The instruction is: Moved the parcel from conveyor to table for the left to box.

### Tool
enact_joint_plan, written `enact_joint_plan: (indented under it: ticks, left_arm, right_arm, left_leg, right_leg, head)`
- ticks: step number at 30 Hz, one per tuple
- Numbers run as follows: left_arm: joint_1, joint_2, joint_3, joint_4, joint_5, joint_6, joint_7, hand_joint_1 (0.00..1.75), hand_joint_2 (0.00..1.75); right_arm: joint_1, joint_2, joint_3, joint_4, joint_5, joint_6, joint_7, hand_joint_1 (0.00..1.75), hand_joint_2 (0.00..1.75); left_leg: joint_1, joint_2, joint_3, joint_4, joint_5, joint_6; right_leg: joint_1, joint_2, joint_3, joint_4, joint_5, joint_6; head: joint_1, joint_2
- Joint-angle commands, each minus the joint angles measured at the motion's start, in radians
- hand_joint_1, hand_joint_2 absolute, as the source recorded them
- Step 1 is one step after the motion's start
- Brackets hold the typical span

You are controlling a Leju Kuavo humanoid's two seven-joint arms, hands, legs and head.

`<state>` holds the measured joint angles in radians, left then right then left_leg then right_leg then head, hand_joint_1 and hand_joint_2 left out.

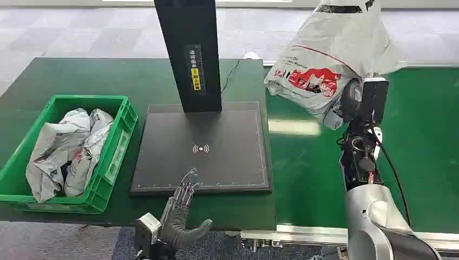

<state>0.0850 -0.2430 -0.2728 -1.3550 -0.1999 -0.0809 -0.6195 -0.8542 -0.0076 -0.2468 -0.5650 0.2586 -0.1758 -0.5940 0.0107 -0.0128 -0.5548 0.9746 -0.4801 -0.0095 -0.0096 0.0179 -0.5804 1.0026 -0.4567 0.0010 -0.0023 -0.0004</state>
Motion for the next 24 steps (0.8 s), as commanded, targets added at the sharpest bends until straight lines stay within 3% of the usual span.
enact_joint_plan:
  ticks: [1,8,13,24]
  left_arm:
    - [-0.014,0.024,-0.013,0.028,0.005,0.001,0.003,0.0,1.75]
    - [-0.024,0.025,-0.015,0.037,0.006,-0.002,0.004,0.0,1.75]
    - [-0.013,0.027,-0.009,0.018,0.005,-0.003,0.005,0.0,1.75]
    - [-0.019,0.032,-0.012,0.035,0.007,-0.022,0.02,0.0,1.75]
  right_arm:
    - [-0.007,0.059,0.182,0.046,0.017,0.082,0.029,1.75,1.75]
    - [0.025,0.154,0.399,0.141,0.11,0.114,0.07,1.75,1.75]
    - [0.048,0.198,0.577,0.176,0.199,0.199,0.136,1.75,1.75]
    - [0.062,0.181,0.692,0.195,0.219,0.24,0.209,1.75,1.75]
  left_leg:
    - [0.0,0.005,0.002,-0.001,0.0,0.0]
    - [0.001,0.006,0.003,-0.002,0.0,0.0]
    - [0.001,0.003,0.002,-0.001,0.0,0.0]
    - [0.0,0.002,0.001,-0.001,0.0,0.0]
  right_leg:
    - [0.0,0.002,0.0,-0.001,0.001,0.0]
    - [0.001,0.004,0.001,-0.002,0.001,-0.001]
    - [0.001,0.002,0.001,-0.001,0.0,-0.001]
    - [0.001,-0.001,0.0,-0.001,0.0,0.0]
  head:
    - [0.0,0.0]
    - [0.0,0.0]
    - [0.0,0.0]
    - [0.0,0.0]
